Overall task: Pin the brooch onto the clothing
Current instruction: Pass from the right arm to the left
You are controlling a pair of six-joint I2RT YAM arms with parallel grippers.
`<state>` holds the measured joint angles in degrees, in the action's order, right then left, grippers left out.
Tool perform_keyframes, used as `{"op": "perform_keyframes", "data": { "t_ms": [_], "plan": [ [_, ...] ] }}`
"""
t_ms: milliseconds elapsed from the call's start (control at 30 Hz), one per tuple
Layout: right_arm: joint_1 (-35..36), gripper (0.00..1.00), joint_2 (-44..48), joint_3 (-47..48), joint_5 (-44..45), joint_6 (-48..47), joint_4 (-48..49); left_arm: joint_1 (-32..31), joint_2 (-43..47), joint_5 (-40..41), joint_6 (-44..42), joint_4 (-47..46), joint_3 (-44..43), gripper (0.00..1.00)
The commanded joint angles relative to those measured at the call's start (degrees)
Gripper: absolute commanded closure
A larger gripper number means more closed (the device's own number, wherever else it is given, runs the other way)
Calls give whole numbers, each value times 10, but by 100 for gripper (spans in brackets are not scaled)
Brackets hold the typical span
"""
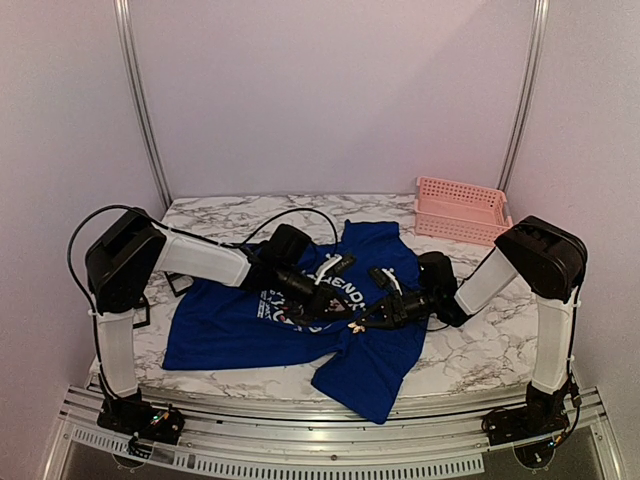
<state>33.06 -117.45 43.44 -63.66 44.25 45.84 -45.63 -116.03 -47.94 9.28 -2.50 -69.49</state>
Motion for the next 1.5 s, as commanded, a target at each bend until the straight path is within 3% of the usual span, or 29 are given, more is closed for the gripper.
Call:
{"op": "perform_keyframes", "data": {
  "t_ms": [0,733,1100,1467],
  "plan": [
    [-5,100,-4,-6,22,-16,-43,-5,-4,-2,36,-36,3,97],
    [-5,100,6,-13,22,-15,-34,-26,-19,13,23,-7,6,100],
    [-5,100,1,-22,12,13,16,-35,-25,31,68,-98,36,100],
    [-5,100,0,-27,13,18,27,-35,-12,29,57,-116,41,100]
  ]
}}
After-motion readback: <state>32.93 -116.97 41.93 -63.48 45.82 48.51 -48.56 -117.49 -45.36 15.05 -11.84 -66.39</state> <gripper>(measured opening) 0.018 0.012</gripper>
